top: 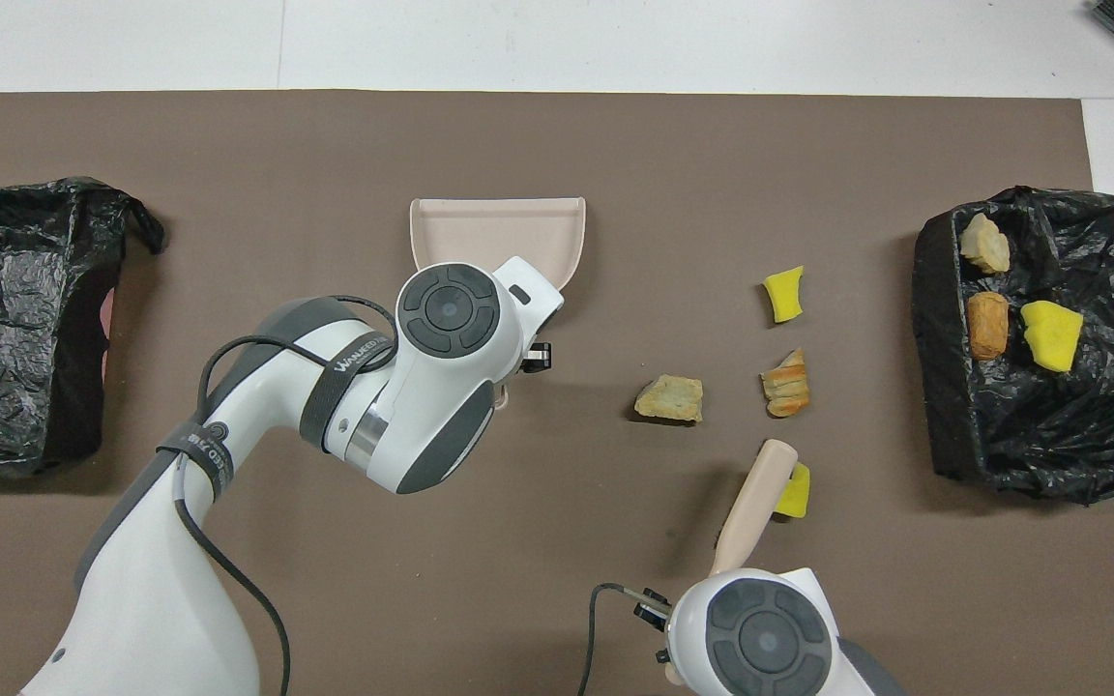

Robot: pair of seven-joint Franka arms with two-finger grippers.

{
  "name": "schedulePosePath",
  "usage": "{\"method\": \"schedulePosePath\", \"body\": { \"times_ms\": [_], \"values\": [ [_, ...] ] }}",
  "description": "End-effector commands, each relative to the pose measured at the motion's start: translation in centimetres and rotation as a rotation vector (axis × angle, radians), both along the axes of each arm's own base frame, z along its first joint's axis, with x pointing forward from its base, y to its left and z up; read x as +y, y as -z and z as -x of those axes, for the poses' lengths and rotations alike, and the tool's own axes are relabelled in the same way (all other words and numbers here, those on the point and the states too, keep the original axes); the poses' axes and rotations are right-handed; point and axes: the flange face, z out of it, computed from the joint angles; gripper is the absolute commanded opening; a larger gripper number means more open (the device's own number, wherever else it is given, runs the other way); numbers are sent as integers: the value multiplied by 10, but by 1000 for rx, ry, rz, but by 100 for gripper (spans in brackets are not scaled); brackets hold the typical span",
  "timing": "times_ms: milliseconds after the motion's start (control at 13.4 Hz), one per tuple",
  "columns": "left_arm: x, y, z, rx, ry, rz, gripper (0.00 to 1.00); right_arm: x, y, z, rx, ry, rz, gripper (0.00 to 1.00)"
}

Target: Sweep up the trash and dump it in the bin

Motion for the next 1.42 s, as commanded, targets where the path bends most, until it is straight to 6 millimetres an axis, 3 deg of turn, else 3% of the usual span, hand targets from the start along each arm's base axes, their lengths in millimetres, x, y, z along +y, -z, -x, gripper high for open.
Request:
{"method": "schedulePosePath", "body": {
  "times_ms": [0,149,224,373,447,597,746,970,1193,1342],
  "values": [
    [3,-1,3,4,-10,-6,0,-9,0,15,13,122,37,0],
    [14,-6,5,27,12,-65,0,-18,6,24,19,159,60,0],
    [25,-32,9,2,68,-132,0,-25,10,29,22,169,67,0],
    [43,-55,18,24,346,-278,0,-31,24,33,25,194,78,0],
    [52,-65,18,33,389,-285,0,-36,26,30,27,213,76,0],
    [74,-103,24,13,392,-285,0,-45,34,25,48,249,53,0],
    [94,-142,51,32,529,-289,0,-49,44,22,33,248,30,0],
    [119,-177,102,29,685,-303,0,-47,57,21,66,245,6,0],
    [151,-154,121,121,839,-228,0,-52,60,10,69,203,-45,0],
    [179,-141,115,134,878,-157,0,-53,64,2,56,177,-84,0]
  ]
}}
